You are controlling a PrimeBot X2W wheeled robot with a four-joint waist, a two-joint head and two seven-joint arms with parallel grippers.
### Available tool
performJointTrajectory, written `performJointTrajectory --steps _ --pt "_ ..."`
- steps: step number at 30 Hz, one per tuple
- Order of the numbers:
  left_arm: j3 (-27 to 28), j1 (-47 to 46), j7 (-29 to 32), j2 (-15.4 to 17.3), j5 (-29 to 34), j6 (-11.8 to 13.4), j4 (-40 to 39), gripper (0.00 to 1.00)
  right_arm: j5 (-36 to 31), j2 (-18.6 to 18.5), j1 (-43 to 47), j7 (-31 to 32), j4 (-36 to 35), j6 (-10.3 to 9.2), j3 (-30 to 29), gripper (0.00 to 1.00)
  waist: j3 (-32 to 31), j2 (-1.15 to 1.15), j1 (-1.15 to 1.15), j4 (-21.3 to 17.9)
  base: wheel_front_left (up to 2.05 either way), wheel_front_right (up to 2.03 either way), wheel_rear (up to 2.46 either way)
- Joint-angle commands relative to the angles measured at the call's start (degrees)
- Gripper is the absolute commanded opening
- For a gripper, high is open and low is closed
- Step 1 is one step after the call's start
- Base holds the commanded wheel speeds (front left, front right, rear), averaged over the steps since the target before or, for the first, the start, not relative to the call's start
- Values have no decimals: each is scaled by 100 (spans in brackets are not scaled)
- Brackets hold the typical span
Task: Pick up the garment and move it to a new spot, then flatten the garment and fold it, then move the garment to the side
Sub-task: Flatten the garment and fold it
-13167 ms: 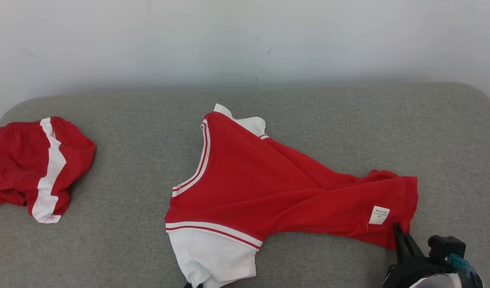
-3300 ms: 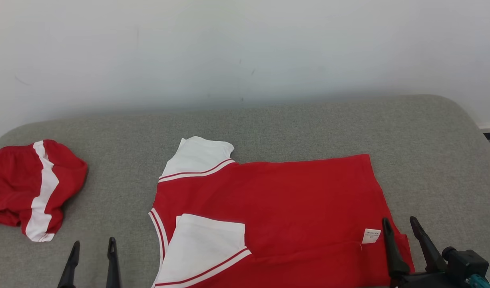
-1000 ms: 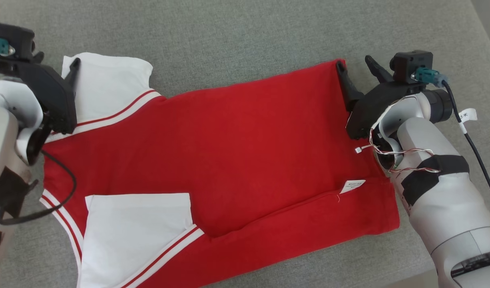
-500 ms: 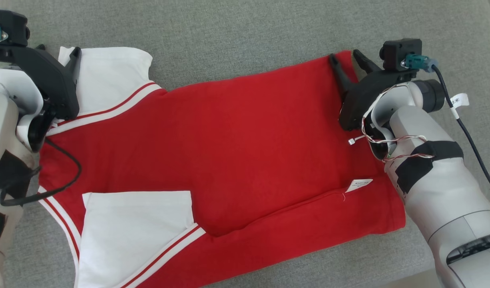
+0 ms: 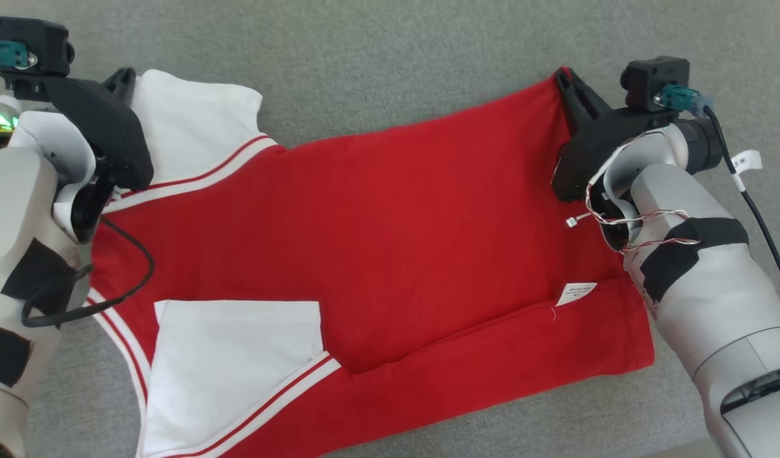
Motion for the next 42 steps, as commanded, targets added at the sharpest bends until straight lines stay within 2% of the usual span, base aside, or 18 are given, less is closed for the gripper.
performJointTrajectory --steps 1,12,20,24,33,42 --pt "-31 69 -168 -19 -30 13 -57 0 70 -46 94 -132 5 -14 37 0 -166 0 0 121 0 0 0" --pt "-221 521 -952 76 -370 13 -608 0 370 -242 632 -548 -246 -14 237 0 -597 0 0 210 0 0 0" --pt "-104 1481 -1747 239 -607 45 -1377 0 506 -510 1477 -668 -772 -14 267 0 -1032 0 0 329 0 0 0" --pt "3 2196 -2060 314 -728 257 -2115 0 527 -689 1964 -670 -1174 -14 78 0 -1163 0 0 419 0 0 0" --pt "149 3924 -2382 458 -856 980 -4141 0 490 -859 2884 -672 -1843 -14 -620 0 -1385 0 0 677 0 0 0" --pt "263 5260 -2477 465 -815 1622 -5453 0 422 -891 3709 -664 -2413 -14 -1346 0 -1496 0 0 828 0 0 0"
